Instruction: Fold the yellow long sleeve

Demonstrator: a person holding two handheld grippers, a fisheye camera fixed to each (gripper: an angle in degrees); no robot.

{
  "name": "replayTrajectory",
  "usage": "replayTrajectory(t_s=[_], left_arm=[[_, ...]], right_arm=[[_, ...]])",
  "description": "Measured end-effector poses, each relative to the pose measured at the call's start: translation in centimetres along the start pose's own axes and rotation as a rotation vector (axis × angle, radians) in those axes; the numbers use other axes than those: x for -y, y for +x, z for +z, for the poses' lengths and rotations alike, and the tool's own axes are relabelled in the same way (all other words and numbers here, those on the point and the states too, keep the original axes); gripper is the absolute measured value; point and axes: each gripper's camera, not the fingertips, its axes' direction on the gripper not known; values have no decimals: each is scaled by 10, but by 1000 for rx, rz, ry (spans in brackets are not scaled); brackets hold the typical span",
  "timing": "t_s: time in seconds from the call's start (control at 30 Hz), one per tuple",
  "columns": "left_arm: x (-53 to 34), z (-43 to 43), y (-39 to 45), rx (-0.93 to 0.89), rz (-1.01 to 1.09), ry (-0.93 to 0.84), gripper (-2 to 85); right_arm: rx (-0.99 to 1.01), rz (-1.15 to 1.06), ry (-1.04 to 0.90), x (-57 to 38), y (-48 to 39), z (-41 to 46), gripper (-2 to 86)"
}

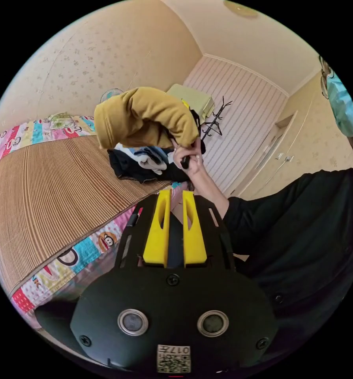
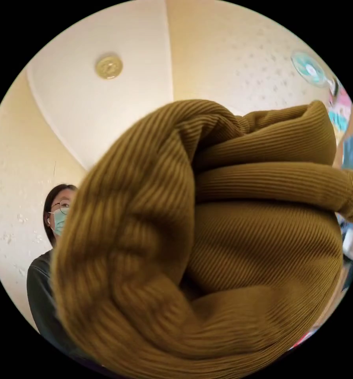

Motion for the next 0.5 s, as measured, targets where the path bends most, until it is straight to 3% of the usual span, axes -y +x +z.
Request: replayTrajectory(t_s=[0.1, 0.23, 0.3, 0.37, 0.5], left_arm=[[-14, 5, -17, -12, -91, -41, 78], [-43, 18, -52, -125, -288, -58, 80], [-53, 21, -64, -138, -352, -69, 80], [-59, 19, -73, -122, -391, -76, 82], [-72, -9, -94, 97, -459, -23, 83]], right_arm=[[-177, -151, 11, 63, -25, -44, 152], [-503, 31, 137, 82, 8, -131, 129], [-791, 319, 290, 36, 41, -204, 119], [-936, 491, 405, -29, 47, -245, 108], [-1161, 645, 271, -174, 53, -230, 28]])
